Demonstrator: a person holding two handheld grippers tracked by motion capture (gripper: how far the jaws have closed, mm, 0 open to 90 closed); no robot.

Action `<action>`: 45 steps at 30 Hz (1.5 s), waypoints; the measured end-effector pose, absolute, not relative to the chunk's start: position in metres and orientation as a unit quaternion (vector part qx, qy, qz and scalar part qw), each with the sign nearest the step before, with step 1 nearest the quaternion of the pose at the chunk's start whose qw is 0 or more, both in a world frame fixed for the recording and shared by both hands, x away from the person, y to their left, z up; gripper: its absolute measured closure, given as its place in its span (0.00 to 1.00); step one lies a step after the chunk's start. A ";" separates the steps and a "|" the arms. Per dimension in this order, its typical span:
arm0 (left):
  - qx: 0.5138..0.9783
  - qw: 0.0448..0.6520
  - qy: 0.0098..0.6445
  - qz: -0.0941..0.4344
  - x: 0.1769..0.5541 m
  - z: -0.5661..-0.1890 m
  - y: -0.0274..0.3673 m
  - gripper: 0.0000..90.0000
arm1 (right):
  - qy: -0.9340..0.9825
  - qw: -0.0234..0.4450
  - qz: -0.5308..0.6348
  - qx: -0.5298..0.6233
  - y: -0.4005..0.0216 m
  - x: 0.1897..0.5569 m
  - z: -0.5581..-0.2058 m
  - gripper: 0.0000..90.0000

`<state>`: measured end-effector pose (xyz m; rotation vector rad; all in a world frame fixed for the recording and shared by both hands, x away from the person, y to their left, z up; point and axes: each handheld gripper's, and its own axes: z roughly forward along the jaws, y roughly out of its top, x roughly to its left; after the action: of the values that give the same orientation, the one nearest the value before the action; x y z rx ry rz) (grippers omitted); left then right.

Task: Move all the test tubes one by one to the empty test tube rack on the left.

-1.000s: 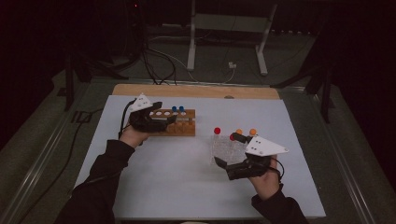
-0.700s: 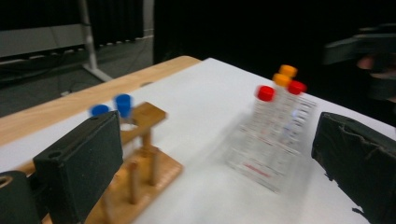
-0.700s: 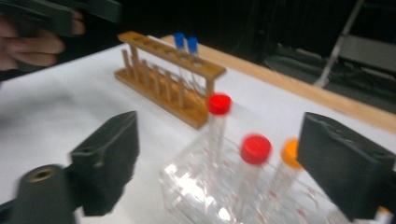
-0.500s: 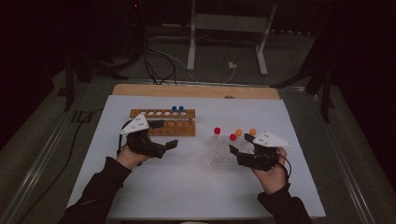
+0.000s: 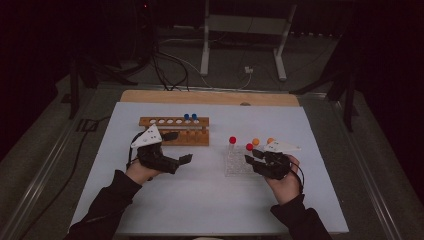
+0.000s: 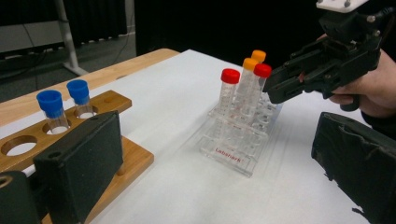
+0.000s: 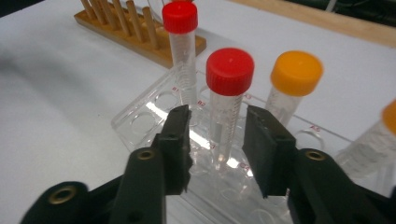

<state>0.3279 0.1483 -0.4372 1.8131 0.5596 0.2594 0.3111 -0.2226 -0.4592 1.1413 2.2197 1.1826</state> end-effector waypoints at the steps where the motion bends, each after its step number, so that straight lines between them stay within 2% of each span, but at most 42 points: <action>1: 0.775 0.575 0.238 0.112 0.328 -0.437 0.147 0.03 | 0.790 0.189 0.420 0.406 -0.222 0.313 -0.460 0.69; 12: 0.777 0.573 0.237 0.108 0.328 -0.438 0.147 0.03 | 0.796 0.196 0.407 0.403 -0.215 0.321 -0.468 0.81; 18: 0.778 0.573 0.237 0.104 0.328 -0.439 0.147 0.03 | 0.793 0.204 0.411 0.400 -0.216 0.321 -0.468 0.83; 28: 0.780 0.573 0.233 0.098 0.327 -0.439 0.146 0.03 | 0.787 0.246 0.431 0.367 -0.217 0.306 -0.441 0.83; 37: 0.779 0.575 0.231 0.093 0.327 -0.437 0.145 0.03 | 0.772 0.266 0.462 0.347 -0.219 0.294 -0.416 0.83; 45: 0.784 0.573 0.224 0.088 0.324 -0.434 0.141 0.03 | 0.775 0.230 0.493 0.322 -0.202 0.284 -0.411 0.83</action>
<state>0.3239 0.1414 -0.4337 1.8368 0.5247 0.2061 0.2839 -0.2024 -0.4106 0.8852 2.1318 1.3574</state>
